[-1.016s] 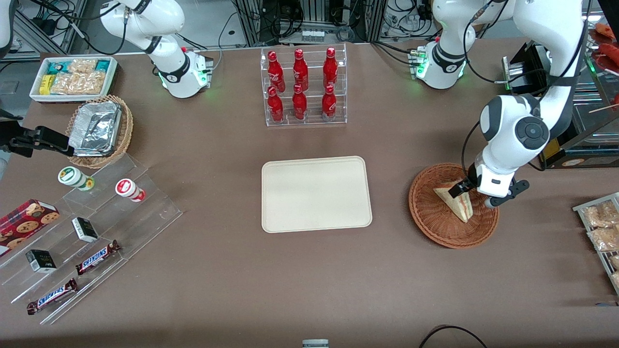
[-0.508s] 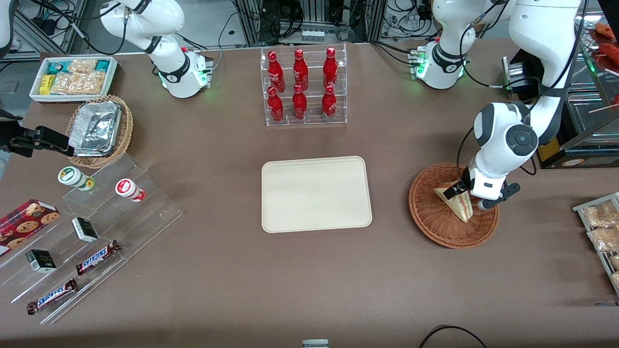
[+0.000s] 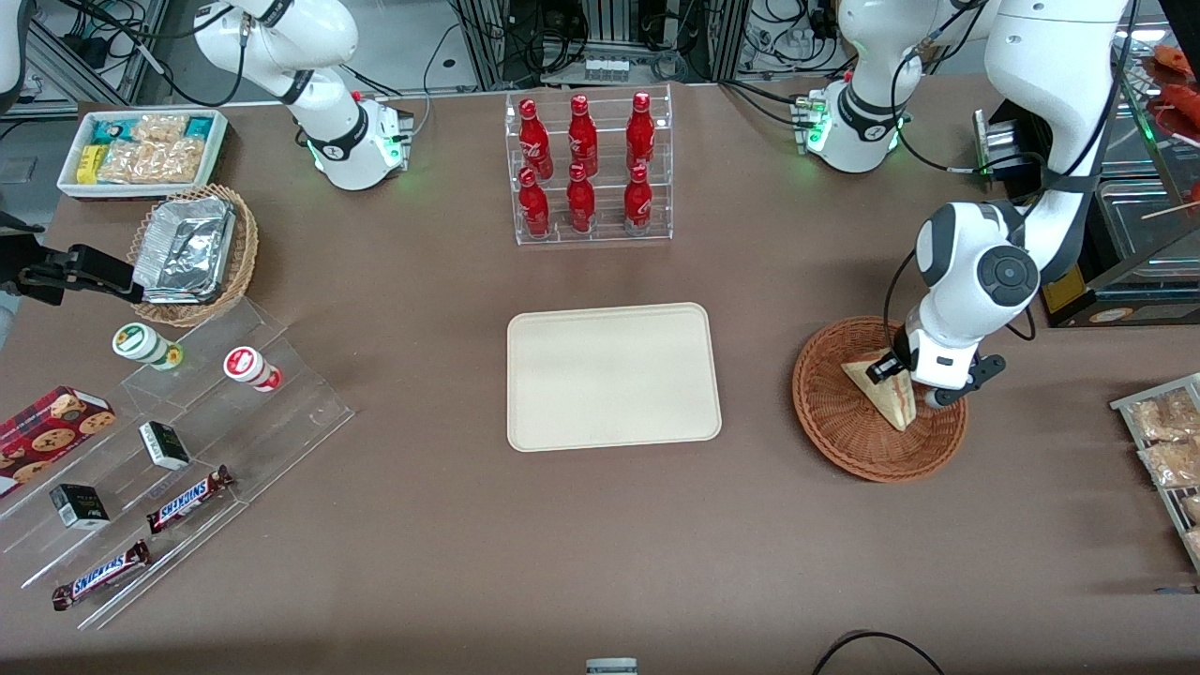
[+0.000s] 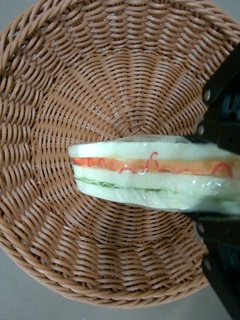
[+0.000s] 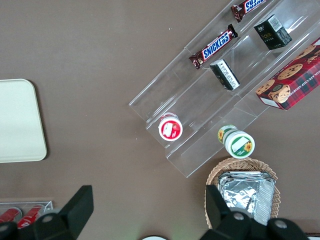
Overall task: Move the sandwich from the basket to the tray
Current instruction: 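Lower the left gripper onto the wrapped sandwich and close on it, then lift the sandwich and carry it with the left gripper over the tray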
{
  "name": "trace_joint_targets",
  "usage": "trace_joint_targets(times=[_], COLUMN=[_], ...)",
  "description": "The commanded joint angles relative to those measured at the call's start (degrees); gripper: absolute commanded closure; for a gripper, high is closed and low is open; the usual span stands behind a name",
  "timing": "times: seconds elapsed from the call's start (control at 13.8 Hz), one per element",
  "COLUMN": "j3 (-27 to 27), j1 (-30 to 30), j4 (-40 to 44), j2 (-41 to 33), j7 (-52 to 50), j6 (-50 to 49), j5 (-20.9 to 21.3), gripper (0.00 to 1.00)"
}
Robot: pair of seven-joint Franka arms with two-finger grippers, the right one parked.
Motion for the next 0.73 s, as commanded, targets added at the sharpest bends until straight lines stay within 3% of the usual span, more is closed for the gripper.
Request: trace_joint_targets(times=[0.0,0.29,0.51,0.65], j3=[-0.29,-0.38,-0.38,-0.38], j1=[-0.69,-0.96,-2.71,-6.74], j4=[0.3,3.19,13.54,19.36], j2=[-0.24,-5.14,-7.8,-7.19], j7=[-1.25,-0.63,-1.07,-3.17], j6=[0.48,-8.62,-25.75,-30.36], j5=[0.0,0.09,0.09,0.09], gripper=[1.0,1.0,1.0,1.0])
